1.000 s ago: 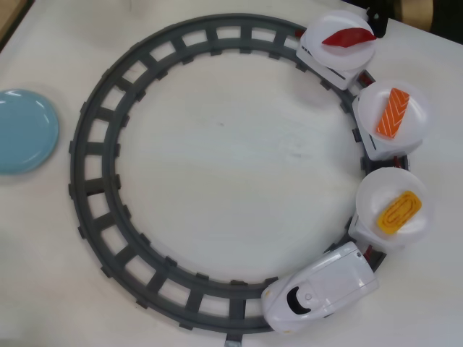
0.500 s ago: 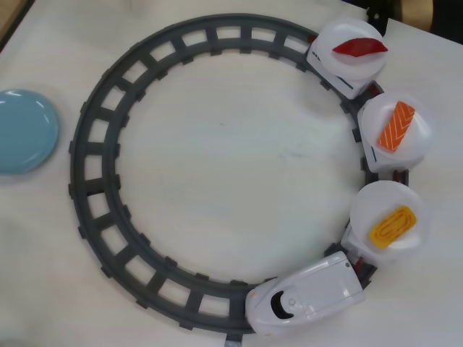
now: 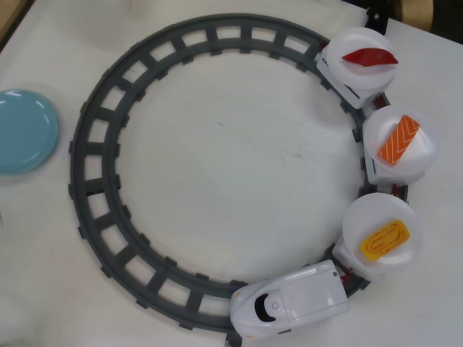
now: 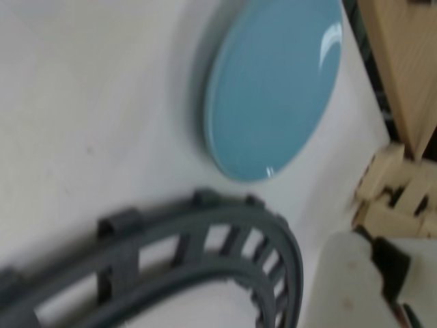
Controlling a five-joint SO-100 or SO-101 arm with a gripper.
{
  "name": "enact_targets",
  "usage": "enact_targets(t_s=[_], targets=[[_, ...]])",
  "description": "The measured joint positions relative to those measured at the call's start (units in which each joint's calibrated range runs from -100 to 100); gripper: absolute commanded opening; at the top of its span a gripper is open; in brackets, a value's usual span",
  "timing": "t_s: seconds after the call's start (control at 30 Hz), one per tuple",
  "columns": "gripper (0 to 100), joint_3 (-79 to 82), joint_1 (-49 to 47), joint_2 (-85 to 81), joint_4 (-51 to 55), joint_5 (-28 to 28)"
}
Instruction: Pick up the sushi from the Shinkansen and put it on the blue dish
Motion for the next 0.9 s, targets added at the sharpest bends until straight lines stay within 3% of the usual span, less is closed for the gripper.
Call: enact_targets(t_s=[0.37,0.9], targets=[[3,-22.5,15.6,16.7,11.2,2.2],[3,-28.7,31.6,21.8,24.2,12.3]])
